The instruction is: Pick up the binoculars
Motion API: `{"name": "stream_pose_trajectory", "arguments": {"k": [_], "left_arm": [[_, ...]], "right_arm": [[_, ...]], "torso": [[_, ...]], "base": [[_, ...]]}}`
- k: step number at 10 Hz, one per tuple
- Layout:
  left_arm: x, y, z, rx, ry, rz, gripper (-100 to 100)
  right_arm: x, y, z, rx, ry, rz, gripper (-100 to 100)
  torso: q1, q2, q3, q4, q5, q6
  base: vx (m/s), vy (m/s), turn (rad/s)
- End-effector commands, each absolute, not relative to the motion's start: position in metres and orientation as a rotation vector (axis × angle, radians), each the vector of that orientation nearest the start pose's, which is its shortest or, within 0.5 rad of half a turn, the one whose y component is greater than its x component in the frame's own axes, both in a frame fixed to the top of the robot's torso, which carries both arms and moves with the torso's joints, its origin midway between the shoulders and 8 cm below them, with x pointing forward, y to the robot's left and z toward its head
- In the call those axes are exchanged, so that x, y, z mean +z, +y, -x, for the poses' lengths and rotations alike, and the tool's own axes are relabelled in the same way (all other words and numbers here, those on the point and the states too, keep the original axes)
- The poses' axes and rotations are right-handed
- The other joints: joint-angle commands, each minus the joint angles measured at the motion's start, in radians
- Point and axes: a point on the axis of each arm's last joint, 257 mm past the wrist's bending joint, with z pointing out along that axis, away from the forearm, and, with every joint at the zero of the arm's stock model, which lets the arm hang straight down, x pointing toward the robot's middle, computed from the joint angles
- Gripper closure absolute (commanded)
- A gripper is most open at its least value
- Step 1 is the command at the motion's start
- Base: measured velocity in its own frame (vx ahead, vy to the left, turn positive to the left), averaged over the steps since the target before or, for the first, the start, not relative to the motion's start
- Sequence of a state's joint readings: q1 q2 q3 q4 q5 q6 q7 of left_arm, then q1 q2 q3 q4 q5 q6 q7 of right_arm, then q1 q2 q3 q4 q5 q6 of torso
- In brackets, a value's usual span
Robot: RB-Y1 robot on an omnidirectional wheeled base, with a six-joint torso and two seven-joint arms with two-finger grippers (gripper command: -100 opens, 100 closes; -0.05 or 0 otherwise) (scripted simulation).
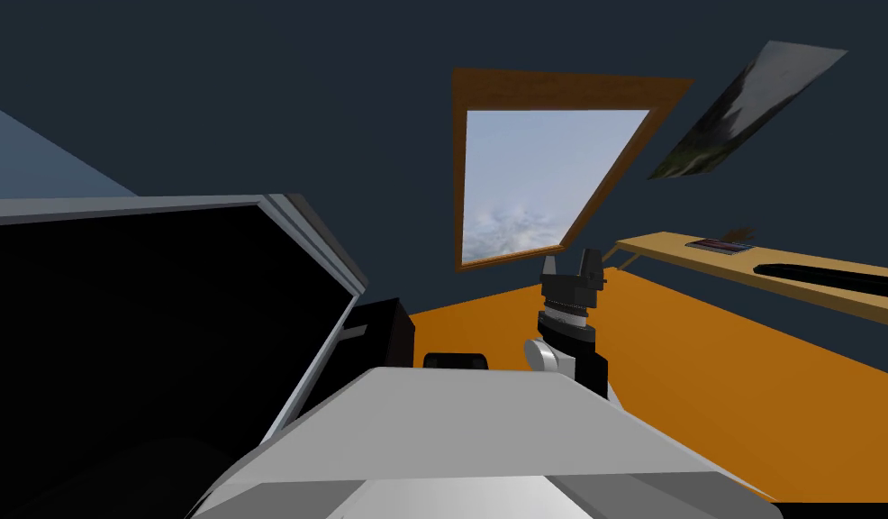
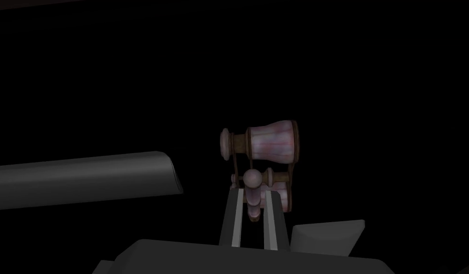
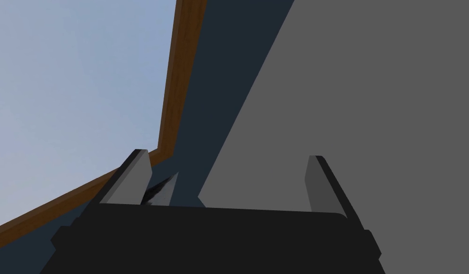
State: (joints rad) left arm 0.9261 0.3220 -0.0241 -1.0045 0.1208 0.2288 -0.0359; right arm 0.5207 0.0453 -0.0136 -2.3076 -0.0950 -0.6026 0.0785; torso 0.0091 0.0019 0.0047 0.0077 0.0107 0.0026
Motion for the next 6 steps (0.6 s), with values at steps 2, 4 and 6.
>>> {"name": "stream_pose_trajectory", "arguments": {"k": [2, 4, 6], "left_arm": [[-0.591, 0.428, 0.251, 0.454, 1.994, 2.237, 0], [-0.583, 0.427, 0.253, 0.441, 1.995, 2.229, 100], [-0.575, 0.428, 0.257, 0.444, 1.994, 2.229, 100]], "right_arm": [[0.048, -0.299, -0.314, 1.28, 0.453, -0.63, 0], [0.048, -0.299, -0.314, 1.28, 0.453, -0.63, 0], [0.048, -0.299, -0.314, 1.28, 0.453, -0.63, 0]], "torso": [[0.0, 0.0, 0.0, 0.0, 0.0, 0.0], [0.0, 0.001, 0.0, 0.0, 0.0, 0.0], [0.0, 0.0, 0.0, 0.0, 0.0, 0.0]], "base": [[0.0, 0.0, 0.0], [-0.007, 0.006, 0.005], [0.007, -0.002, -0.003]]}}
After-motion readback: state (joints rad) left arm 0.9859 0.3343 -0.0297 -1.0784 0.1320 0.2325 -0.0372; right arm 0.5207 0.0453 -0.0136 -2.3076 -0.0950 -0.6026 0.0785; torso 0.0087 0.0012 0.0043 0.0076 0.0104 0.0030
